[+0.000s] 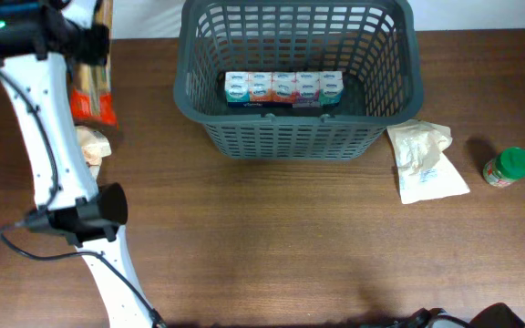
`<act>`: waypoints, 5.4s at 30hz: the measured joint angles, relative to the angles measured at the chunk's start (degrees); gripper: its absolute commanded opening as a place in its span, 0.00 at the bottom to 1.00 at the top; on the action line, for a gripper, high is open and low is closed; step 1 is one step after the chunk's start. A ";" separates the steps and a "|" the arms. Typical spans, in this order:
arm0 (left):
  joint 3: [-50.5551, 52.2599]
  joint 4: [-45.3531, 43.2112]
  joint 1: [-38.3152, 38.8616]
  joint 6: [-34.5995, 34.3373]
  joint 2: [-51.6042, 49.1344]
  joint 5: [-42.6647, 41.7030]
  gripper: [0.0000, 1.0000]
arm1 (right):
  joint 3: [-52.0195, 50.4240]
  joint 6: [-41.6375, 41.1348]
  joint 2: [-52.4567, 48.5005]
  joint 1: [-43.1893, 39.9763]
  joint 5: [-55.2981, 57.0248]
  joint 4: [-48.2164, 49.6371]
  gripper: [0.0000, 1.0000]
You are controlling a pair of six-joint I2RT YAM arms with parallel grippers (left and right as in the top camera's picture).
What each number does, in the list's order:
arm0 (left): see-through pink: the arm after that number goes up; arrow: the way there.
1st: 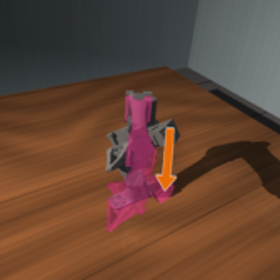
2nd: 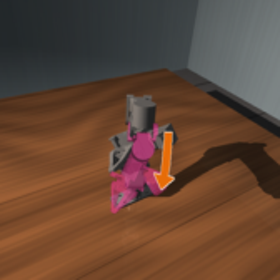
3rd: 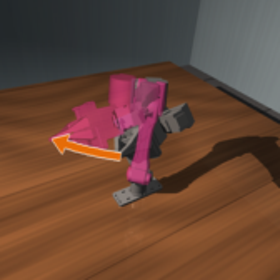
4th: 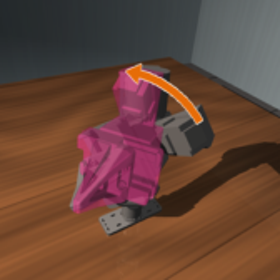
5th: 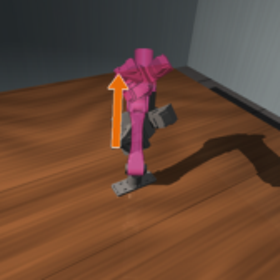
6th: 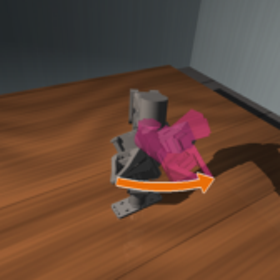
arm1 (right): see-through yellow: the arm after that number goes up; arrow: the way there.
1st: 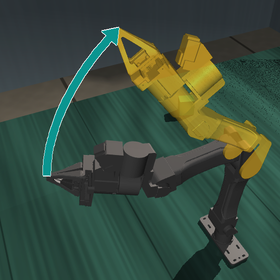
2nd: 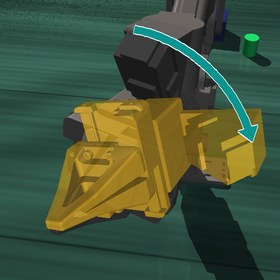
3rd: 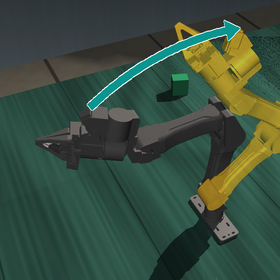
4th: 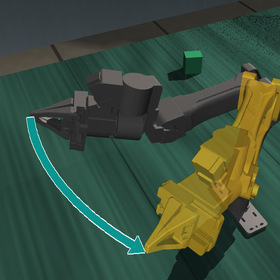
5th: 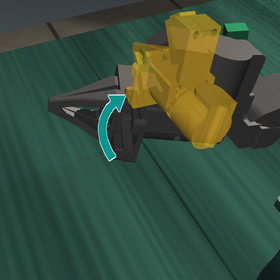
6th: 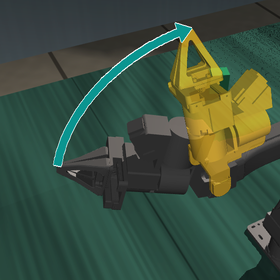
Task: Pack container
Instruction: 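Carry the spaghetti packet into the basket and release it, then grasp the crumpled paper bag on the left with the left gripper, then carry the paper bag into the basket and release it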
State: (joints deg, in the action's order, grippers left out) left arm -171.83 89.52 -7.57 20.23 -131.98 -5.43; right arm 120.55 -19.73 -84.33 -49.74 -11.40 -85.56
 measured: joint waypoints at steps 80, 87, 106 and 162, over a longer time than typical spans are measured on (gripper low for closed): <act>68.04 -21.07 -21.07 3.91 9.66 5.18 0.84 | 0.00 -0.02 0.00 0.00 0.00 0.02 0.99; 68.02 -24.24 -21.00 8.59 3.28 5.20 0.77 | -0.02 0.00 0.00 0.00 0.00 0.02 0.99; 53.96 -7.65 -18.60 6.93 -3.48 4.83 0.02 | 0.00 0.00 0.00 0.00 0.00 0.02 0.99; 14.05 -19.80 42.32 21.55 -12.98 2.54 0.99 | 0.00 0.00 0.00 0.00 0.00 0.02 0.99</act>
State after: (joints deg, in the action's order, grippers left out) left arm -157.77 69.71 34.74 41.78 -144.97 -2.90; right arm 120.55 -19.73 -84.33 -49.74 -11.40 -85.54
